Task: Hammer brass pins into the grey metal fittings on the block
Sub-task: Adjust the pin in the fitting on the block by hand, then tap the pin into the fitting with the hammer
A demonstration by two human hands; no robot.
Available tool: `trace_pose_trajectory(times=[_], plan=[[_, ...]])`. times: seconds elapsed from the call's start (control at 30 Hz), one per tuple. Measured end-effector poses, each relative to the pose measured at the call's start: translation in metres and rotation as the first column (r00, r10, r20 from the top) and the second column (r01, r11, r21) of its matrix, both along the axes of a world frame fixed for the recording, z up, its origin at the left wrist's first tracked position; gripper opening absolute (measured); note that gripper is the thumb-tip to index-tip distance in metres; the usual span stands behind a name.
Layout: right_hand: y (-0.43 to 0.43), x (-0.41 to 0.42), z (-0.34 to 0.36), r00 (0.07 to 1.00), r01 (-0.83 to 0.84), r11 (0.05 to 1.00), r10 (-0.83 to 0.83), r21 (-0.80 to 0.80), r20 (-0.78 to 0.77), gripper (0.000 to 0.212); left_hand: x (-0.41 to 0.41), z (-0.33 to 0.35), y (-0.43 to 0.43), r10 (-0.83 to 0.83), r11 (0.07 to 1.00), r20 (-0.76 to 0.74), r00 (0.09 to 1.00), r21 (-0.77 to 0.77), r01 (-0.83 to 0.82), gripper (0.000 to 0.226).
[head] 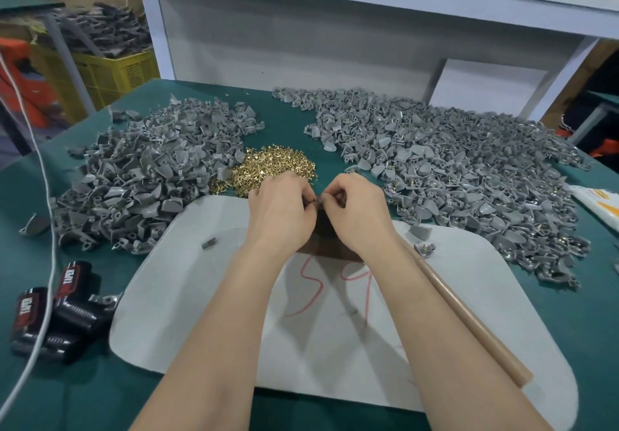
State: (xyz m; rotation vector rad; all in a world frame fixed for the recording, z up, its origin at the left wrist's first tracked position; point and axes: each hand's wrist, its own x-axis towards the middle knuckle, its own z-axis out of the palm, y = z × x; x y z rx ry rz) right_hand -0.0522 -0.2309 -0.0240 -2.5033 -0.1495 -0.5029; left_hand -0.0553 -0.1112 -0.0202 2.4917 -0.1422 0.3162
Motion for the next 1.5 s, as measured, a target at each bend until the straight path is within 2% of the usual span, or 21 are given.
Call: trace_pose_trajectory(times=[0.13,0.23,0.27,0.3,0.37,0.4,0.43,0.5,0.57,0.6,0.7,0.77,0.9,1.07,1.17,1.33,1.5], plan=[[-0.001,0.002,0.006,0.995,-0.029,1.000,0.030,0.007,-0.090,0.010,-0.001,0.000,0.001,-0.002,1.000,0.000,1.000,-0.001,0.002,0.007],[-0.023,0.000,0.016,0.993,0.061,0.988,-0.047,0.143,-0.104,0.020,-0.002,0.002,0.001,-0.015,1.000,-0.005,1.000,-0.006,0.015,0.011],[-0.035,0.000,0.016,0.984,0.137,0.983,-0.121,0.123,-0.128,0.021,-0.003,0.003,0.001,-0.020,1.000,-0.009,1.000,-0.009,0.020,0.013],[-0.045,-0.001,0.015,0.961,0.204,0.979,-0.194,0.030,-0.199,0.020,-0.003,0.003,0.001,-0.022,1.000,-0.014,1.000,-0.013,0.022,0.014],[-0.057,-0.004,0.008,0.890,0.232,0.959,-0.276,-0.161,-0.363,0.020,-0.002,0.003,0.002,-0.021,1.000,-0.014,1.000,-0.012,0.021,0.014],[-0.058,-0.005,0.006,0.882,0.234,0.956,-0.286,-0.177,-0.375,0.020,-0.001,0.003,0.002,-0.022,1.000,-0.011,1.000,-0.008,0.022,0.013],[-0.057,-0.004,0.006,0.899,0.247,0.959,-0.281,-0.141,-0.337,0.020,-0.001,0.003,0.001,-0.024,1.000,-0.010,1.000,-0.006,0.024,0.013],[-0.052,-0.002,0.013,0.961,0.230,0.973,-0.227,0.003,-0.156,0.019,-0.001,0.003,0.001,-0.029,1.000,-0.006,1.000,-0.011,0.029,0.012],[-0.041,-0.001,0.022,0.995,0.084,0.984,-0.075,0.159,-0.062,0.012,-0.001,0.003,0.001,-0.025,1.000,-0.001,1.000,-0.015,0.025,0.011],[-0.034,-0.002,0.025,0.998,0.014,0.986,-0.004,0.165,-0.064,0.008,-0.001,0.003,0.001,-0.020,1.000,0.002,1.000,-0.015,0.021,0.009],[-0.014,-0.003,0.023,0.987,-0.076,0.997,0.079,0.026,-0.139,0.007,0.000,0.001,0.001,-0.018,1.000,0.011,1.000,-0.011,0.018,0.007],[-0.008,-0.002,0.021,0.985,-0.074,0.996,0.067,-0.040,-0.160,0.009,0.000,0.001,0.000,-0.020,1.000,0.015,1.000,-0.014,0.021,0.008],[-0.003,-0.002,0.019,0.985,-0.057,0.997,0.049,-0.044,-0.166,0.009,0.000,0.000,0.002,-0.022,0.999,0.014,1.000,-0.025,0.022,0.007],[-0.002,-0.003,0.013,0.994,-0.043,0.996,0.035,-0.081,-0.101,0.009,-0.002,0.003,0.001,-0.016,1.000,-0.012,1.000,-0.016,0.016,0.006],[-0.001,-0.004,0.009,0.998,-0.021,0.999,0.018,-0.044,-0.066,0.007,-0.002,0.003,0.001,-0.016,1.000,-0.016,1.000,-0.019,0.016,0.004],[-0.002,-0.001,0.010,0.990,0.014,0.996,-0.001,0.088,-0.143,0.014,-0.002,0.002,0.001,-0.020,1.000,-0.007,1.000,-0.022,0.020,0.007],[-0.001,0.002,0.015,0.979,0.012,0.997,0.002,0.072,-0.203,0.015,-0.002,0.002,0.001,-0.024,0.999,-0.012,1.000,-0.023,0.023,0.008]])
